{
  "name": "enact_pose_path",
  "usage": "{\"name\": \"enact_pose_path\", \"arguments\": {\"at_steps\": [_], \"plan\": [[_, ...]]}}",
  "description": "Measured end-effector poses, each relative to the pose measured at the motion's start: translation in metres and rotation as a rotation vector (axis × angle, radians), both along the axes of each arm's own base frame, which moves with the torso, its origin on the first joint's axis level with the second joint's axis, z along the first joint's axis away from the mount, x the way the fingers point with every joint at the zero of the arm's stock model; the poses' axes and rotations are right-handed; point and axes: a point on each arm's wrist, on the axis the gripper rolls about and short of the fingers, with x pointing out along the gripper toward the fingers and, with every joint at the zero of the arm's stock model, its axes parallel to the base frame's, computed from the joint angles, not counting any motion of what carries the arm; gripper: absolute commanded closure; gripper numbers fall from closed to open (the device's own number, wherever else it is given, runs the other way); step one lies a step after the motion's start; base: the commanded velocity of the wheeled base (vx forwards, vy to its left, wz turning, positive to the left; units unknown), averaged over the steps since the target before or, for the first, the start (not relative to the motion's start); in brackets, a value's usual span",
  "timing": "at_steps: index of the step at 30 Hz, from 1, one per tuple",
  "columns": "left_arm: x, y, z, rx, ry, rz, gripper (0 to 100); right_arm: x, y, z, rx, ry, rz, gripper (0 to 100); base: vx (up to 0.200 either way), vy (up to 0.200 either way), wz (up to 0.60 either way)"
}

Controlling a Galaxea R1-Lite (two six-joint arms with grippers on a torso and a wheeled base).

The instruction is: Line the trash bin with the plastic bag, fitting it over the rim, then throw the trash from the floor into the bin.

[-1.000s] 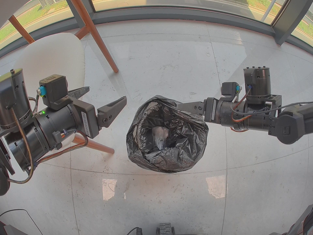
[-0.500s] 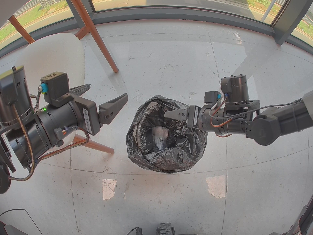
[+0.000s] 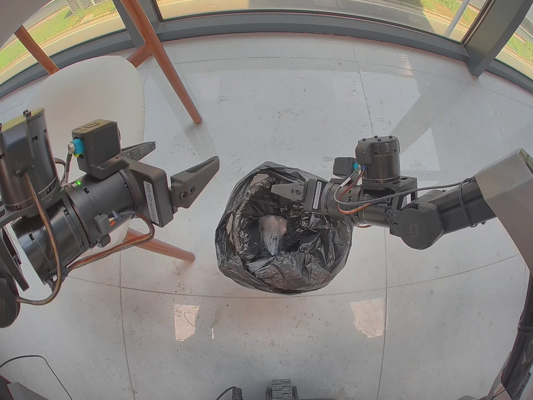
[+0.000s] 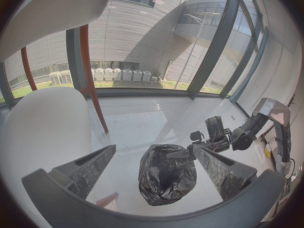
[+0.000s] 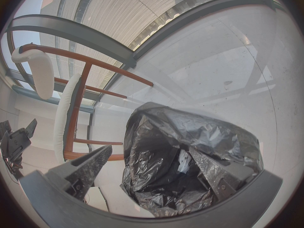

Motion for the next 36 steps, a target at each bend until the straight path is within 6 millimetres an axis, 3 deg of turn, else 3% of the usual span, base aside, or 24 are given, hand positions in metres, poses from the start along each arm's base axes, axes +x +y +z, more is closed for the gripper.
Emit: {"name": "enact_pose_path", "arguments": {"at_steps": [14, 26, 30, 36], "plan": [[0.000, 0.000, 0.001, 0.001, -0.003, 0.000, 0, 0.012, -0.010, 0.016, -0.110, -0.183, 0.025, 0, 0.000, 0.000, 0.00], [0.000, 0.001, 0.002, -0.004, -0.006, 0.003, 0, 0.026, -0.038, 0.028, -0.116, -0.222, -0.045, 0, 0.000, 0.000, 0.00], [-0.001, 0.001, 0.003, -0.006, -0.007, 0.003, 0, 0.017, -0.043, 0.045, -0.063, -0.203, -0.064, 0, 0.000, 0.000, 0.00], [-0.002, 0.002, 0.003, -0.011, -0.009, 0.004, 0, -0.037, -0.047, 0.089, 0.062, -0.077, -0.055, 0, 0.000, 0.000, 0.00]]}}
